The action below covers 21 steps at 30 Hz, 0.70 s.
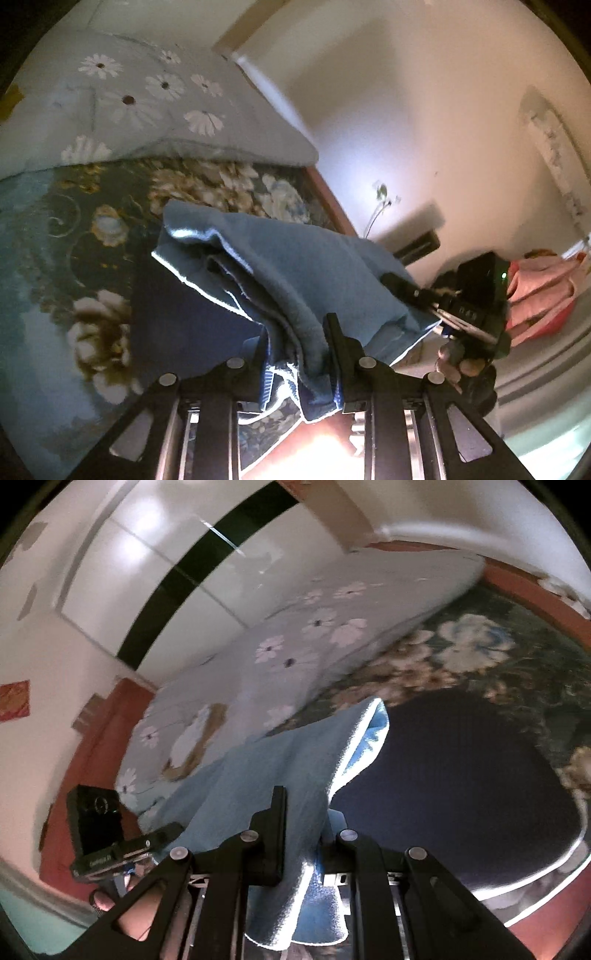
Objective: Fold clothes
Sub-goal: 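Grasp the folded shirt with both grippers and lift it off the duvet, then carry the folded shirt with both grippers onto the navy clothes stack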
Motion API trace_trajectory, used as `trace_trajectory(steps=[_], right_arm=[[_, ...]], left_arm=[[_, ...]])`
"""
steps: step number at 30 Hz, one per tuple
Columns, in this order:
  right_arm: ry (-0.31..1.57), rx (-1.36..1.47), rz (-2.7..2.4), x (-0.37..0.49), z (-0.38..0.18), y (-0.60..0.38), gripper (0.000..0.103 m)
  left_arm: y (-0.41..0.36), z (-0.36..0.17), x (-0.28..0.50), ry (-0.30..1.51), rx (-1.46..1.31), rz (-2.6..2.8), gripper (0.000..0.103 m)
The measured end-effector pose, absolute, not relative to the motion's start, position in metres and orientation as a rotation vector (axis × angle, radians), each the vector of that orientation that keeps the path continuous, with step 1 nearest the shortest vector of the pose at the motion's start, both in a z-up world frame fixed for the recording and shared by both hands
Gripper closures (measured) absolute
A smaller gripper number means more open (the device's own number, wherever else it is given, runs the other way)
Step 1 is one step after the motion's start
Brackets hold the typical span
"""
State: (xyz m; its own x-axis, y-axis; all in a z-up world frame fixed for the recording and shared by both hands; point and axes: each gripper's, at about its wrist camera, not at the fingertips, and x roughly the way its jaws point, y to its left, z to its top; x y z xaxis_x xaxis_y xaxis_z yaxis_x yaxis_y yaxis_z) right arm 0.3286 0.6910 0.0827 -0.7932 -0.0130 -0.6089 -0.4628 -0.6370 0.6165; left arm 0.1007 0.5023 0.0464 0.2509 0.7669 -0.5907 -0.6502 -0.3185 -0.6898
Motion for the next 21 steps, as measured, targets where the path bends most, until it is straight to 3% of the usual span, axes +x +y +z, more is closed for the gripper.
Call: trace_trajectory(steps=[7,11,16,21], right_arm=[[1.141,-0.850,2.426,0.356,0.068,0.743,0.090],[1.117,-0.860,2.413,0.354,0.048,0.763,0.090],[1.257,-0.892,2.302,0.367,-0.008,0.777,0.088],[1.315,-0.829,2.275,0.380,-0.013,0.783,0.080]], left_arm=[[0.538,0.038,0.119,-0.119,-1.173,1.485,0.075],[0.553,0.002,0.125,-0.077,-1.231,1.505,0.075],[0.547,-0.030,0.129,-0.093,-1.287,1.442,0.070],[0.550,-0.031,0.125,-0.102,-1.310,1.423,0.069]])
